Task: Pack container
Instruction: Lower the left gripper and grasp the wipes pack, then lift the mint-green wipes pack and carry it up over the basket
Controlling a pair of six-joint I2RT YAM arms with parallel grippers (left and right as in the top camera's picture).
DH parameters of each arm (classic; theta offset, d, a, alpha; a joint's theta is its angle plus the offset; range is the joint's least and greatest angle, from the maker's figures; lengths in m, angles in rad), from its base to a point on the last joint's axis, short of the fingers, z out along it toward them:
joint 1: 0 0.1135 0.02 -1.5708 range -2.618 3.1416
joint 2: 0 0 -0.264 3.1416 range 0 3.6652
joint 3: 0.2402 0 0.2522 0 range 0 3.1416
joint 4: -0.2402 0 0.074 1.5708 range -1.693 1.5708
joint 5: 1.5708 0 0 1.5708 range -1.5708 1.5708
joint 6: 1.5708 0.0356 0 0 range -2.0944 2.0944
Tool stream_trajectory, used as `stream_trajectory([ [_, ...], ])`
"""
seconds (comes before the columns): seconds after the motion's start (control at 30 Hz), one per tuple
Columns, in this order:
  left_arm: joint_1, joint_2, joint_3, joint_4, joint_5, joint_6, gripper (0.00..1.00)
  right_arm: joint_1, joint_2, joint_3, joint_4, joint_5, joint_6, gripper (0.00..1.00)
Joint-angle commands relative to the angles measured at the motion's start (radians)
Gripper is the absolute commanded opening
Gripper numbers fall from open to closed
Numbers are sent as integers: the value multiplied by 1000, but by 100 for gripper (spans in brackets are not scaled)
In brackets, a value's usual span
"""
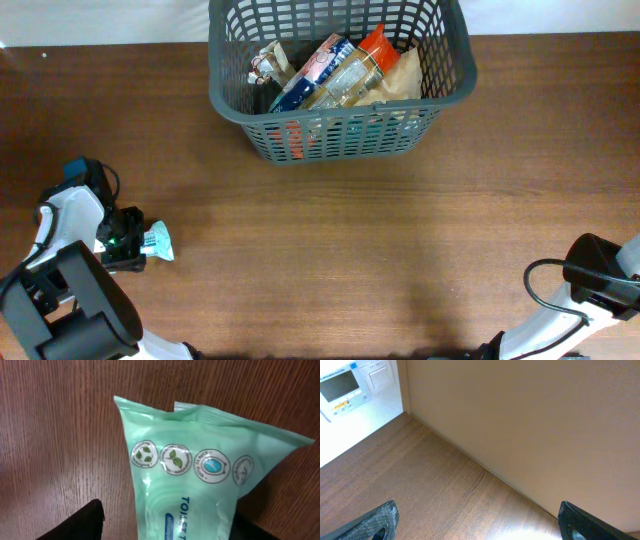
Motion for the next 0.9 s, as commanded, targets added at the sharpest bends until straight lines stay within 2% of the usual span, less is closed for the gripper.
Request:
stream_trajectory([
  [0.0, 5, -5, -8, 5, -19, 15, 62, -3, -6, -4, 0, 8, 12, 99],
  [0.73, 5, -5, -97, 140, -30, 61, 62, -3, -6, -5, 0, 8, 12, 99],
  [0.8, 5, -5, -97, 140, -30, 61, 53, -3, -6, -4, 0, 8, 12, 99],
  [0.87, 5, -5, -97, 140, -29, 61, 37, -3, -6, -4, 0, 8, 12, 99],
])
